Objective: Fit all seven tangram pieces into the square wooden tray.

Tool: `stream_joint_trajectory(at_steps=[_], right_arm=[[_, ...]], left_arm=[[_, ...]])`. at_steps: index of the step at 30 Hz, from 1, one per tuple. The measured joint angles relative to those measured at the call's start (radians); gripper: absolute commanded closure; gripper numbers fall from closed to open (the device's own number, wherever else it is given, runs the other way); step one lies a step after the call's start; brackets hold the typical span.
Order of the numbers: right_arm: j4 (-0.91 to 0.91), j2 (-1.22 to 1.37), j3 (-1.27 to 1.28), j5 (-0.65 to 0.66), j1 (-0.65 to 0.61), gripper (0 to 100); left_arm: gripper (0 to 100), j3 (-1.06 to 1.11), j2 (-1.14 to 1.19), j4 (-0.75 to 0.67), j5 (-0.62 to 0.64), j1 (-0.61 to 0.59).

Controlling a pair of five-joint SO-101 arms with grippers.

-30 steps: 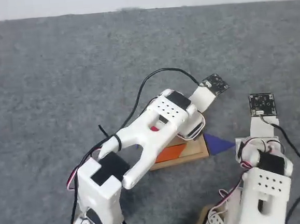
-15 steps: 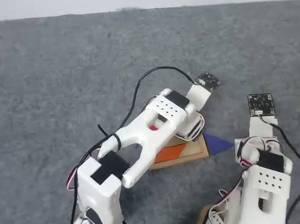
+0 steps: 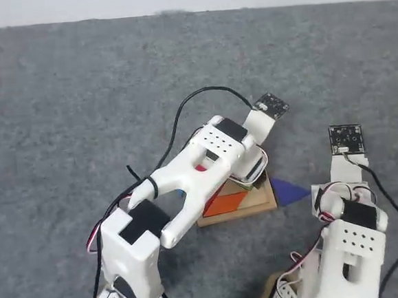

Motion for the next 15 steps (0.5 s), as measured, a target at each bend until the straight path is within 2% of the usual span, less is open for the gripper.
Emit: stream_joint_trajectory(at_steps=[8, 15], right_arm=[[0.000, 0.000, 0.000, 0.000, 0.000, 88.7], [0.000, 0.000, 0.000, 0.000, 0.000, 88.7]], left_arm=[[75, 0.000, -0.051, -0.008, 0.000, -0.009], [75, 0.068, -0.100, -0.169, 0.000, -0.031]])
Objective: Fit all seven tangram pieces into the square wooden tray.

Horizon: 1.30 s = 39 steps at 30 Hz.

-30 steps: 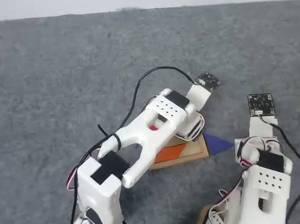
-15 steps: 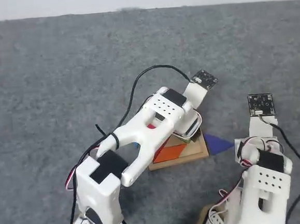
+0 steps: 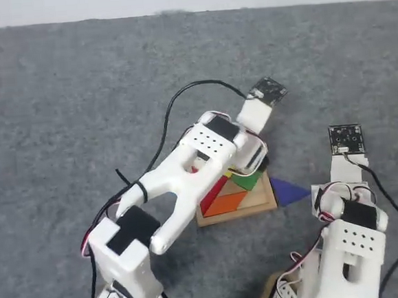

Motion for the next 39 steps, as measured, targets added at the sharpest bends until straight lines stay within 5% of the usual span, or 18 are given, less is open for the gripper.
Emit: stream_joint_trajectory(at_steps=[19, 39], right_arm=[[0.000, 0.000, 0.000, 0.000, -0.025, 88.7], [0.000, 0.000, 0.000, 0.000, -0.026, 88.7]], left_arm=[[77, 0.178, -0.038, -0.044, -0.140, -0.063], [77, 0.071, 0.046, -0.109, -0.069, -0.043]])
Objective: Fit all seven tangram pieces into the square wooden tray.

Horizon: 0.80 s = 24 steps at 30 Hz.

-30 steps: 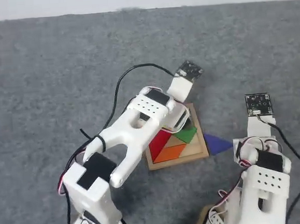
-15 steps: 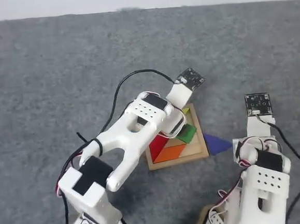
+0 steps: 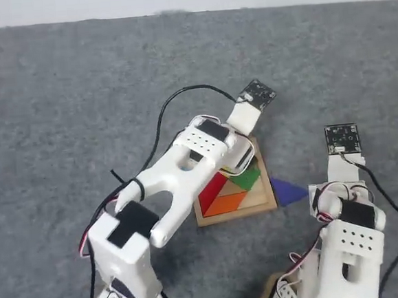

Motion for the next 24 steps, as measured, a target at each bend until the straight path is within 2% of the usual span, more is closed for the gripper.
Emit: stream_joint_trajectory(at_steps=[8, 13, 18, 24], right_arm=[[0.000, 0.000, 0.000, 0.000, 0.000, 88.7], [0.000, 0.000, 0.000, 0.000, 0.000, 88.7], [0.000, 0.000, 0.000, 0.000, 0.002, 88.7], [0.000, 0.006, 0.000, 0.000, 0.000, 88.7]], left_arm=[[77, 0.048, -0.040, 0.015, -0.018, -0.032], [77, 0.098, -0.222, 0.081, -0.023, -0.097], [77, 0.183, -0.442, 0.190, -0.023, -0.250], [77, 0.336, -0.465, 0.206, -0.120, -0.454]])
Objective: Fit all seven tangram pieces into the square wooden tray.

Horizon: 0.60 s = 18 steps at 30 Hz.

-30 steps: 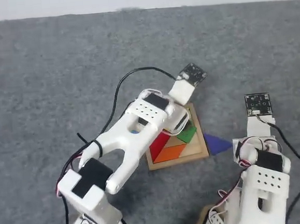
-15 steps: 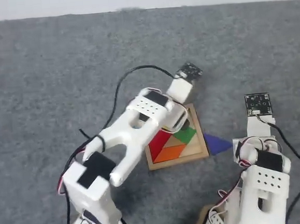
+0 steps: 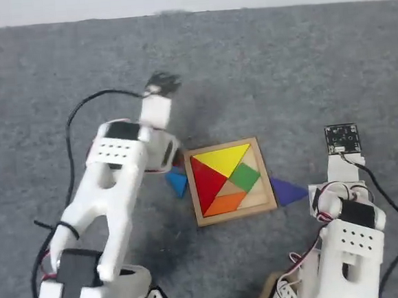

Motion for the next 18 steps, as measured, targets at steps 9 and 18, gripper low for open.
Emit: stream_joint_trajectory(at_steps=[9, 18], right_arm=[[0.000, 0.000, 0.000, 0.000, 0.000, 88.7], [0.000, 0.000, 0.000, 0.000, 0.000, 88.7]], left_arm=[[77, 0.052, 0.057, -0.017, -0.017, -0.003], [77, 0.049, 0.238, -0.074, 0.032, 0.081]])
